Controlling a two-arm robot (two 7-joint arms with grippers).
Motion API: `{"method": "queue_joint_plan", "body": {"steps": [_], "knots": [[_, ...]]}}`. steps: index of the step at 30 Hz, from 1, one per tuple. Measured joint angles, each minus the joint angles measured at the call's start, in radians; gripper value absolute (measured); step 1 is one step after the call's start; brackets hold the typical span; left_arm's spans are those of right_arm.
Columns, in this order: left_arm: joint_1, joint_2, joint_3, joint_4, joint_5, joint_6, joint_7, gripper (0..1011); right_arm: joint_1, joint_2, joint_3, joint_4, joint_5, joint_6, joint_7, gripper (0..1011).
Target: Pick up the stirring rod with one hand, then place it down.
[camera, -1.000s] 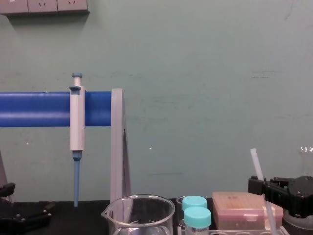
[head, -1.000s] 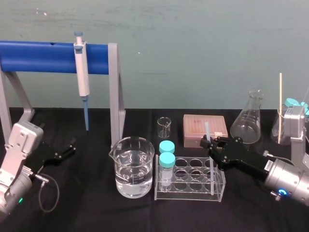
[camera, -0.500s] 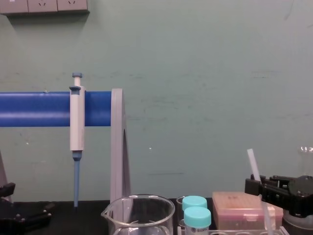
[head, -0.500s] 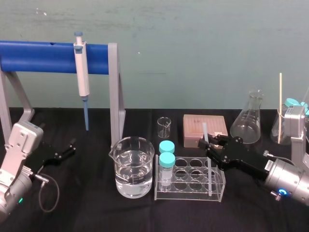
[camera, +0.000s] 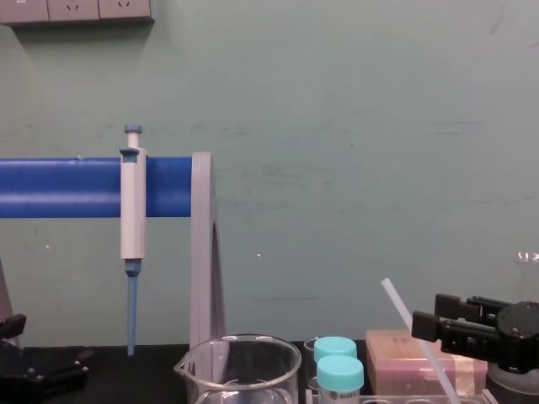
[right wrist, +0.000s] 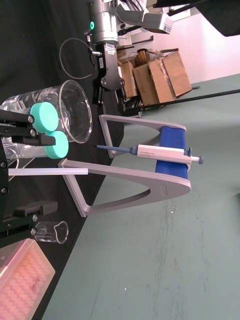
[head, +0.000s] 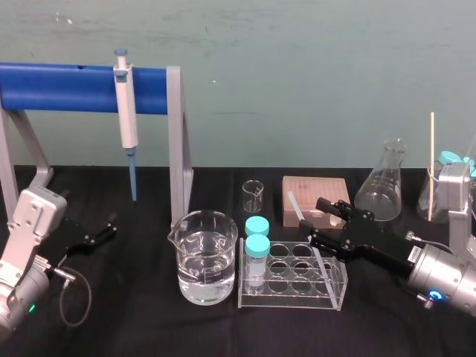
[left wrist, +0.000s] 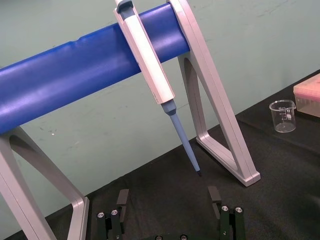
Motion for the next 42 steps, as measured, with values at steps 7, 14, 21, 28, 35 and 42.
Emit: {"method": "queue_joint_plan", "body": {"steps": [7,14,21,28,35,42], "knots": [[0.0,0.0,0.0,0.0,0.0,0.0,0.0,1000,-0.014,-0.009,0.044,-0.022,-0.01,-0.002,-0.103,908],[0.0,0.0,0.0,0.0,0.0,0.0,0.0,1000,-0.065,-0.033,0.128,-0.071,-0.142,0.074,-0.493,1000],[0.0,0.0,0.0,0.0,0.0,0.0,0.0,1000,-0.08,-0.044,0.13,-0.066,-0.194,0.223,-0.611,1000],[0.0,0.0,0.0,0.0,0.0,0.0,0.0,1000,-0.081,-0.045,0.129,-0.065,-0.197,0.23,-0.614,1000],[0.0,0.0,0.0,0.0,0.0,0.0,0.0,1000,-0.08,-0.044,0.129,-0.065,-0.195,0.224,-0.613,1000],[0.0,0.0,0.0,0.0,0.0,0.0,0.0,1000,-0.08,-0.044,0.129,-0.065,-0.194,0.222,-0.612,1000]]}}
